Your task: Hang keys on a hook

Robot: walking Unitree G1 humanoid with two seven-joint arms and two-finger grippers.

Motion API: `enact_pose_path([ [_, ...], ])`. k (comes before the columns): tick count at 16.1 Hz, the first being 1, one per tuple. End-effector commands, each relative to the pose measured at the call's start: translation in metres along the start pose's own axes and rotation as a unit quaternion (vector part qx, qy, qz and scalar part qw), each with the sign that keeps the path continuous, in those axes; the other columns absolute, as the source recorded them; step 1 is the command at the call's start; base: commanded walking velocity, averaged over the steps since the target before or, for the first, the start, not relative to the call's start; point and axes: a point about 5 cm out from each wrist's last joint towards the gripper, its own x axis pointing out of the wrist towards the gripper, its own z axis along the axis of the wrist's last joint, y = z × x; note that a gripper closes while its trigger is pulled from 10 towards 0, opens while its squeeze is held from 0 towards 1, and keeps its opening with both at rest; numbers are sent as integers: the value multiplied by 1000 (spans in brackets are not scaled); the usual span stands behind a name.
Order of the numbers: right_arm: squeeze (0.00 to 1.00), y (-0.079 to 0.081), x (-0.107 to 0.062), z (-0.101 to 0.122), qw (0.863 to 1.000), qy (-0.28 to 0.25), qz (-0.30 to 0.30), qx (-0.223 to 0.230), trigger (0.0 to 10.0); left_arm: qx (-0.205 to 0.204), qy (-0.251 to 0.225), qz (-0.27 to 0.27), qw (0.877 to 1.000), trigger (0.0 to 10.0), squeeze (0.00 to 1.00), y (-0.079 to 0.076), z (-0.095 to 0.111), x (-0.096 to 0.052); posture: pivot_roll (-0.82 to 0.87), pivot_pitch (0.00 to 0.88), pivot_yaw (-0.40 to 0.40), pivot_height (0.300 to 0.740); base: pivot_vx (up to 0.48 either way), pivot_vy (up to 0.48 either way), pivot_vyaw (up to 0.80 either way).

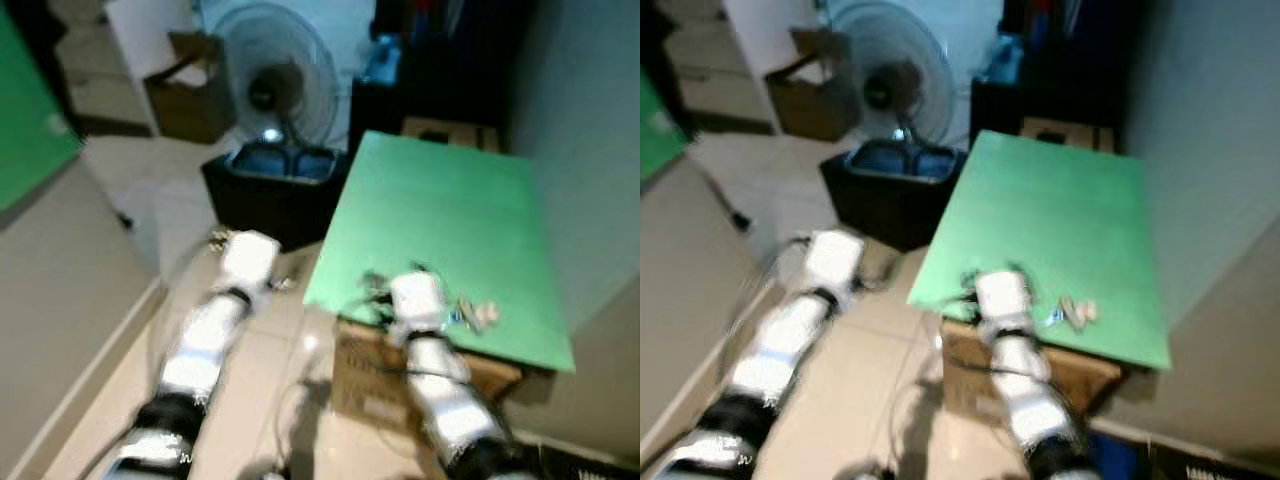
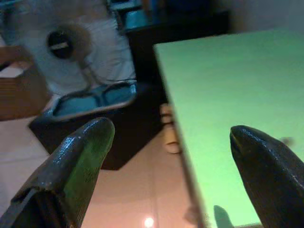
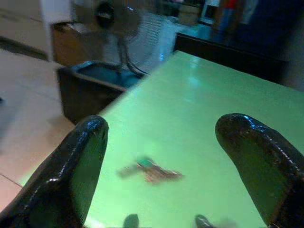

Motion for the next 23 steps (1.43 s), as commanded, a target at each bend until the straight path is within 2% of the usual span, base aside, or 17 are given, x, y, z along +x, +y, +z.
enact_pose_path([
  [1,0,-13,0,-2,1000,4,-15,-9,10000,2,-17,-18,1000,10000,0,-12,9,7,-47,0,41,699,480,0,0],
  [3,0,-14,1,-2,1000,8,-19,-12,10000,4,-13,-16,1000,10000,0,-11,9,7,-49,0,43,699,240,0,0],
  [5,0,-16,0,-3,1000,11,-27,8,10000,6,-9,-11,1000,10000,0,-11,8,8,-48,0,44,699,0,0,-522],
  [9,0,-25,1,-3,999,8,-41,8,10000,-26,-30,-4,999,10000,0,-10,12,7,-50,0,36,699,0,0,-497],
  [13,0,-26,1,-3,999,9,-51,11,10000,-25,-29,-7,999,10000,0,-10,11,7,-54,0,38,699,0,0,-505],
  [16,0,-26,1,-6,998,20,-50,21,10000,-16,-21,-11,1000,10000,0,-11,10,8,-57,0,42,674,0,0,-296],
  [20,0,-30,1,-10,997,35,-68,-6,10000,-6,-18,-6,1000,10000,0,-10,10,8,-54,0,39,653,0,0,-217],
  [23,0,-33,4,3,997,8,-81,-7,10000,-7,-22,-2,1000,10000,0,-9,10,6,-47,0,34,653,0,0,0],
])
